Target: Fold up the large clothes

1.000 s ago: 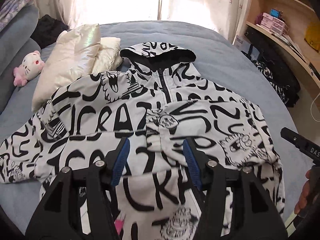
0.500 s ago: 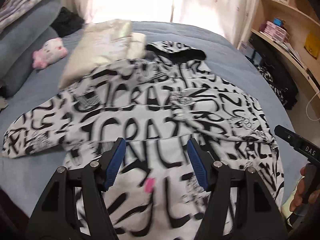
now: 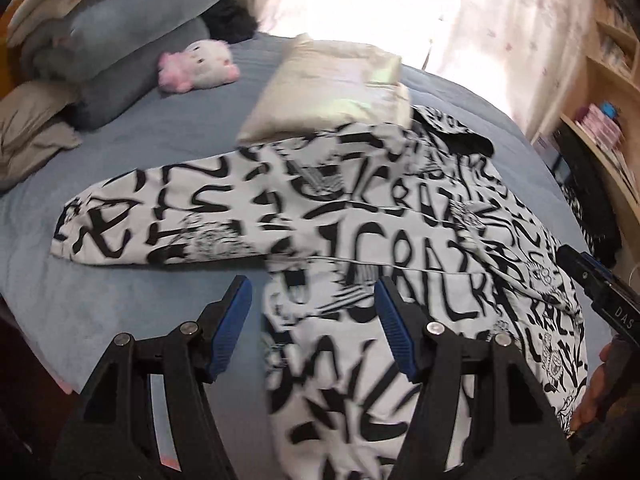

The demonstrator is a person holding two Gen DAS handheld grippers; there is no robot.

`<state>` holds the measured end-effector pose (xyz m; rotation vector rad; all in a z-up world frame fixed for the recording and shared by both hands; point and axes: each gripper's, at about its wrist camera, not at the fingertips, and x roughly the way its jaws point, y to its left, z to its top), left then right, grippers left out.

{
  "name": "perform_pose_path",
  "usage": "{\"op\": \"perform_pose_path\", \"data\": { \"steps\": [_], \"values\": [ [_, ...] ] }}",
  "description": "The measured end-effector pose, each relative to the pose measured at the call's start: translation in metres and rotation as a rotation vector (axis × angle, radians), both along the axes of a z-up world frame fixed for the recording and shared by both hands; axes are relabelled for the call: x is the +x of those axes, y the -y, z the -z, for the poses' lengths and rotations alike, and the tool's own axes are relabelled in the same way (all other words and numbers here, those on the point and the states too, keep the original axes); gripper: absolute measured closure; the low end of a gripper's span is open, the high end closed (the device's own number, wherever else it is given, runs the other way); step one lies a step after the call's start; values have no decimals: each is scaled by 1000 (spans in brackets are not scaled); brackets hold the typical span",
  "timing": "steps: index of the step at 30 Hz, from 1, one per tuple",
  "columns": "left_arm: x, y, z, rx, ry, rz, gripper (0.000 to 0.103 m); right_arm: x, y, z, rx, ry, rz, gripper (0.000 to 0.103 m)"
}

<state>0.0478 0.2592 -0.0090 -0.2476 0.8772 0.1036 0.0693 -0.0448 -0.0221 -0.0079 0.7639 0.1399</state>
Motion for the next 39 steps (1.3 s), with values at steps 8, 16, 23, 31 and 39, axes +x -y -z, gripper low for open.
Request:
{"op": "perform_pose_path", "data": {
  "steps": [8,16,23,31,39],
  "values": [
    [-11,-111,53,-201,2,-129,42,27,-111,22,-43,48,-111,21],
    [-18,-208,113,-414,48,-283,42,82,-201,77,-70,-12,-194,27],
    [-14,-259,157,-556,85,-374,42,117,-262,125,-48,-76,-296,31],
    [13,-293,173,-619,117,-440,43,132,-317,174,-80,-145,-410,35],
    [36,-300,157,-555,160,-549,101,148,-333,221,-120,-232,-434,35]
  ]
}}
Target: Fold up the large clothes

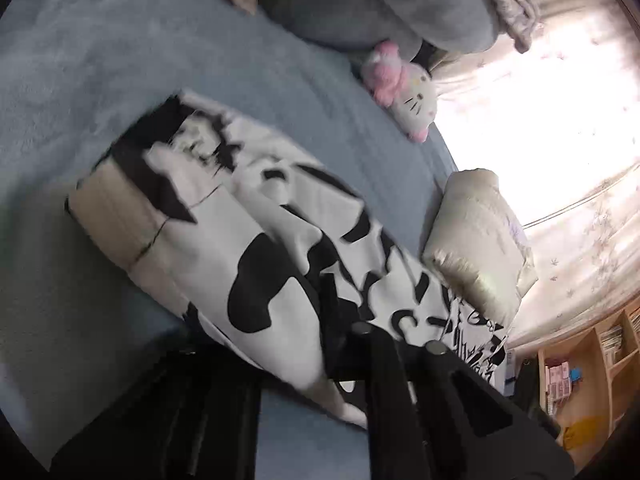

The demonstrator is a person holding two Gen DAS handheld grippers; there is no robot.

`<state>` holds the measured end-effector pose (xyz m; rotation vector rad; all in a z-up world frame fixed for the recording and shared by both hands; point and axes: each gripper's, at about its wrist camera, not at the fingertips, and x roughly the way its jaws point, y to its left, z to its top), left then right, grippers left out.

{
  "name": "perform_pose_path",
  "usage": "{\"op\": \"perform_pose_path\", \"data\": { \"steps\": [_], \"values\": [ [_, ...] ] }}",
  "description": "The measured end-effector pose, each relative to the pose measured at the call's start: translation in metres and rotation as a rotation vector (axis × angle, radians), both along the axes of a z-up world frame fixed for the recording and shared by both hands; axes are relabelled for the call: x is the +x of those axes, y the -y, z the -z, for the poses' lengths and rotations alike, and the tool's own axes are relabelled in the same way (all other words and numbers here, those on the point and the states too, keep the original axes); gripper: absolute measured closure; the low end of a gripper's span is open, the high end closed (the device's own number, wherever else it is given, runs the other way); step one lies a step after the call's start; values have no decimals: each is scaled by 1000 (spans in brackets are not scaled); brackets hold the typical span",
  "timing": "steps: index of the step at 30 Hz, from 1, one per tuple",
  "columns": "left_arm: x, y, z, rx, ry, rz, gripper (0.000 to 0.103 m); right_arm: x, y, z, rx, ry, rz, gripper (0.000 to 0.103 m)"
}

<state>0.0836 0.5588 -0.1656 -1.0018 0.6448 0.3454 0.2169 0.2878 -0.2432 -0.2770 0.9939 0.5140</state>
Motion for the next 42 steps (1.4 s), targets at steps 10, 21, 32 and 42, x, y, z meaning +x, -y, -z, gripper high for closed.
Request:
{"op": "perform_pose_path", "data": {
  "steps": [10,21,32,42],
  "values": [
    [16,130,-181,444,248,168,102,-5,49,-33,145,-56,94,35],
    [81,366,-237,510,386,546,102,-60,323,-126,247,144,477,35],
    [174,609,-66,647,69,924,101,-108,578,-130,267,146,791,35],
    [150,611,0,410,6,1127,37,-107,601,-96,331,62,800,34]
  ]
}}
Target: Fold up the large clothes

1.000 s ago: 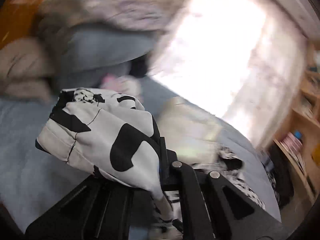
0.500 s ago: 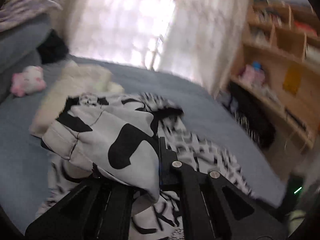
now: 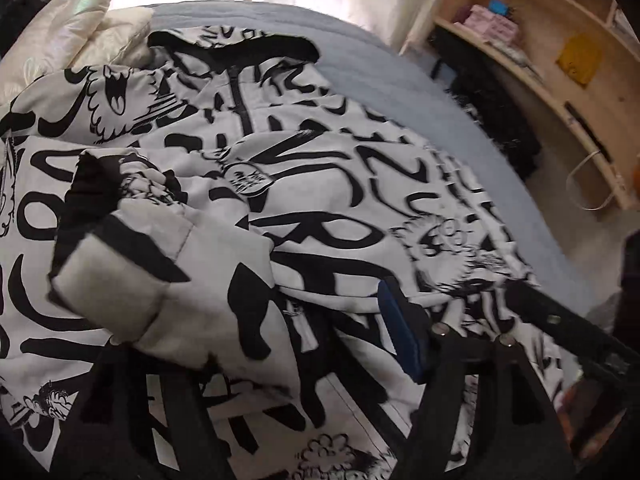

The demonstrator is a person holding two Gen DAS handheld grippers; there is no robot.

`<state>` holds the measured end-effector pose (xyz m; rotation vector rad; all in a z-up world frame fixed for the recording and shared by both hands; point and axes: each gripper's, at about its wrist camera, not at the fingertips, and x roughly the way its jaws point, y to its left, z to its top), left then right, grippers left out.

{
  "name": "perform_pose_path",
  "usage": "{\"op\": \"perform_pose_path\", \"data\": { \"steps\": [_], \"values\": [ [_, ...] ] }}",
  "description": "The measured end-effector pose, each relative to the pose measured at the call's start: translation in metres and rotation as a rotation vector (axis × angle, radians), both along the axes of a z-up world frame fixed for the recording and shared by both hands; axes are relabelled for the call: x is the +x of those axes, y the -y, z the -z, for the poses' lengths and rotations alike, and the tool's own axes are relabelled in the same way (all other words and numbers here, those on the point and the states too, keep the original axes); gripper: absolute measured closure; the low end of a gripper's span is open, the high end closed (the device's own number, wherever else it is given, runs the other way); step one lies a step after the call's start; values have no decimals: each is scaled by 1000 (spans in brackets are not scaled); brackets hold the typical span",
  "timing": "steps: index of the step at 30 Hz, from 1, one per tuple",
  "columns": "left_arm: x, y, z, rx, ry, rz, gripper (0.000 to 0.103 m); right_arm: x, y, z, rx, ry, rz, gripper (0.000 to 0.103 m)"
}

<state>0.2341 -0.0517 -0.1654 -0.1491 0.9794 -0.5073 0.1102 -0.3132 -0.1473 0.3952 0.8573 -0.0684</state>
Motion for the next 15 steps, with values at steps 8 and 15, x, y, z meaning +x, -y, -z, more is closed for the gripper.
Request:
{"op": "perform_pose_path", "data": {
  "steps": [8,15],
  "values": [
    [-33,-73,-66,-141,-10,59,30,13,-52,-24,-15,20,-107,32],
    [-79,-174,-92,-51,85,-148,30,29,-110,-35,-74,13,-248,30]
  ]
}}
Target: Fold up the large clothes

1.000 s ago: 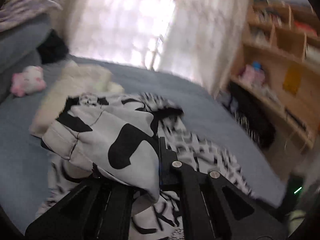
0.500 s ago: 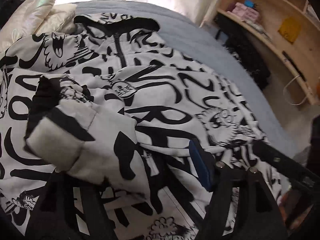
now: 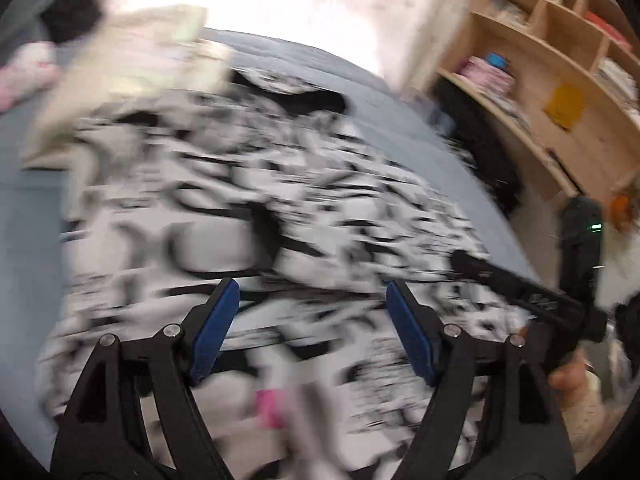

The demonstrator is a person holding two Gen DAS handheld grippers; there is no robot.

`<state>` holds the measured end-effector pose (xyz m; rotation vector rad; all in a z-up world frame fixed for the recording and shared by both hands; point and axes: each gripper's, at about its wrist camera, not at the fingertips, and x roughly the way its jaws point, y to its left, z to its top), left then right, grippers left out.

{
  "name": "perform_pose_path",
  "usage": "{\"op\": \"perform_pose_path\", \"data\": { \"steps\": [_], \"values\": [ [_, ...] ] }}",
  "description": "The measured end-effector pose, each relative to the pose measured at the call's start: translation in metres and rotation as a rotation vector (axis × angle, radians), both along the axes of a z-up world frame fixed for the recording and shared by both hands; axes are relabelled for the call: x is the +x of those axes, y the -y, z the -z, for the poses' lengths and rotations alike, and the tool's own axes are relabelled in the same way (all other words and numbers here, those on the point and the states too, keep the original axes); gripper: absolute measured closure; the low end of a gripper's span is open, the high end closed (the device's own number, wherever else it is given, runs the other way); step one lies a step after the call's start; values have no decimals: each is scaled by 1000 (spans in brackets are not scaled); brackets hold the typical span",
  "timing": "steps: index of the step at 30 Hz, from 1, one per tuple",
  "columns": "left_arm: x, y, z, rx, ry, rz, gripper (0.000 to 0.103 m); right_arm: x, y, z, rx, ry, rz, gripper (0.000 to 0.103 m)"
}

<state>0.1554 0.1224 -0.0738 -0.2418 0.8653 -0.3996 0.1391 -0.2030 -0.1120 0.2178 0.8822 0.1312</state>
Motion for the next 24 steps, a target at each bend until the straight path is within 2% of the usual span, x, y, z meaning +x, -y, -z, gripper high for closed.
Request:
{"op": "perform_pose_path", "data": {
  "steps": [2,3,6,10,13,14,15,16,17,20,21,23,24],
  "values": [
    [-6,-30,5,72,-5,-99,29,5,-23,0,-37,-5,-53,26],
    [-7,-41,10,92,-11,-133,29,9,-38,1,-63,-8,-91,23],
    [-7,-71,27,148,-49,-226,29,20,-80,10,-139,-26,-191,22],
    [-5,-97,51,179,-91,-305,29,38,-133,41,-335,-60,-291,22],
    [-3,-108,61,182,-110,-338,29,53,-154,66,-478,-86,-300,23],
    [-2,-114,65,165,-126,-346,29,57,-158,72,-509,-83,-295,35],
    [0,-115,69,157,-133,-352,29,61,-161,74,-527,-84,-296,64],
    [2,-116,72,151,-136,-356,29,67,-164,73,-542,-83,-289,77],
    [3,-117,74,147,-139,-358,29,70,-162,66,-530,-63,-275,87],
    [3,-118,79,146,-143,-359,29,71,-135,23,-371,66,-196,90],
    [4,-117,80,134,-143,-350,29,69,-117,9,-283,104,-142,90],
    [6,-113,83,127,-152,-334,29,69,-84,5,-171,92,-37,89],
    [7,-111,84,145,-157,-336,29,70,-66,15,-144,36,26,80]
  ]
}}
